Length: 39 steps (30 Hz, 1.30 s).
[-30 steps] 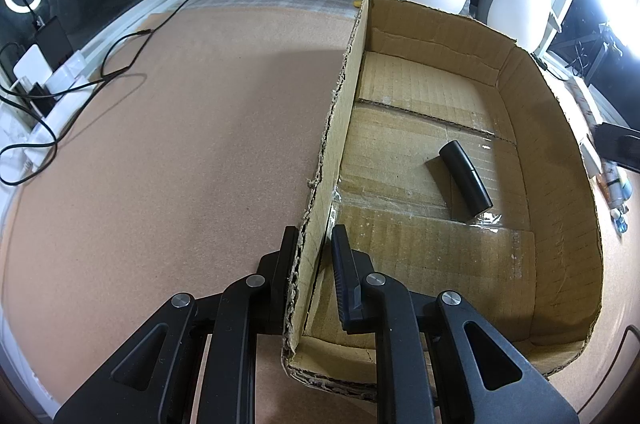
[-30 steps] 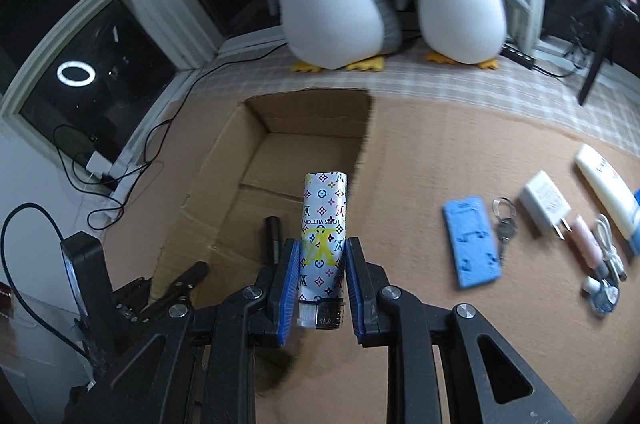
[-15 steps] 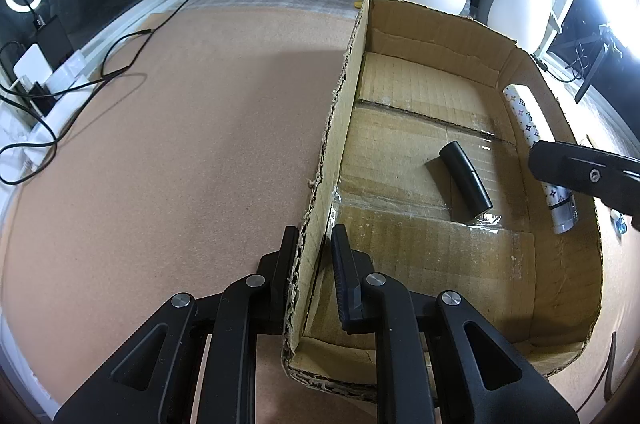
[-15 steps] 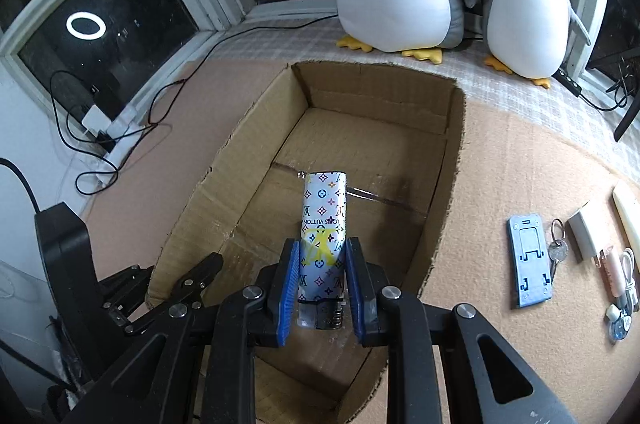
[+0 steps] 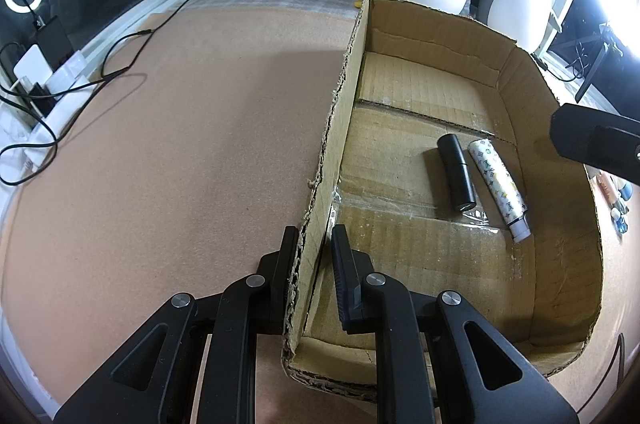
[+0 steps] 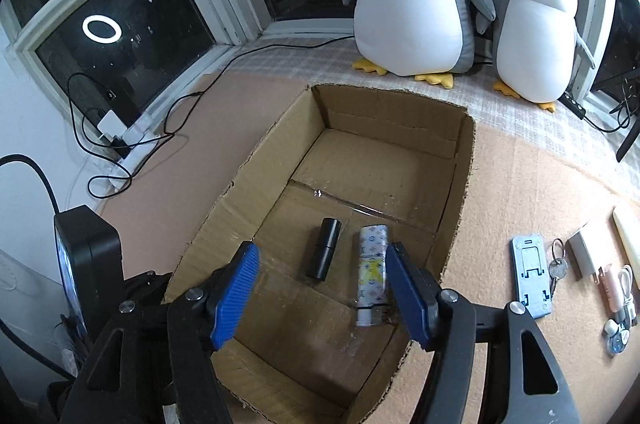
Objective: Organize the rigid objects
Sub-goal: 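Carry the lighter into the box beside the cylinder and release, then move the right gripper to the white AC adapter and grasp it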
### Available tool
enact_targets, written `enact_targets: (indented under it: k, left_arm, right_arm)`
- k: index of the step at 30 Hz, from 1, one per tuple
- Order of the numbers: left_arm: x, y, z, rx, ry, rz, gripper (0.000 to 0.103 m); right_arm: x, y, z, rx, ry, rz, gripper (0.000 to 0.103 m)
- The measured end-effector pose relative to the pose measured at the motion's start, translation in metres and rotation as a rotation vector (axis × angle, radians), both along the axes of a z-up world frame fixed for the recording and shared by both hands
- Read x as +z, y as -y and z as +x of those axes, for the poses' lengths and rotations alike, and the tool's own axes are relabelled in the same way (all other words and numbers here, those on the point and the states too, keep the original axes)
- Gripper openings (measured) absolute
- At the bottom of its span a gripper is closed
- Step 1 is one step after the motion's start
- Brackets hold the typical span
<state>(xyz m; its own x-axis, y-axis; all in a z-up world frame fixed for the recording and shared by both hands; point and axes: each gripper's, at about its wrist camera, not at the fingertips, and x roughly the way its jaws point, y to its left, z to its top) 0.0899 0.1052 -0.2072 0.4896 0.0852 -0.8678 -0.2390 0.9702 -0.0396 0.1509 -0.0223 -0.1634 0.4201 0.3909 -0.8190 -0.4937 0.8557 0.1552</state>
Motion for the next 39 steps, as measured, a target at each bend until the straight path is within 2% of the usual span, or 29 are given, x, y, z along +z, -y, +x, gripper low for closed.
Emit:
enact_targets:
  k: [10,18,28,34,39]
  left_arm:
    - [0.000,0.000,0.000,0.000,0.000,0.000,0.015]
    - [-0.001,-0.001,0.000,-0.002,-0.002,0.003,0.015]
    - [-0.001,-0.002,-0.001,-0.004,-0.004,0.006,0.015]
    - [0.000,-0.002,0.000,-0.003,-0.008,0.009,0.015]
    - [0.000,-0.001,0.001,-0.005,-0.011,0.013,0.015]
  right_arm:
    - [0.010,0.017,-0.002,-0.011,0.047,-0.013,0.062]
    - [0.024,0.047,-0.005,-0.010,0.102,0.028,0.062]
    - [0.038,0.136,0.011,-0.096,0.132,-0.011,0.062]
    - [0.033,0.185,0.033,-0.165,0.122,-0.067,0.062]
    - [0.020,0.201,0.054,-0.165,0.105,-0.131,0.062]
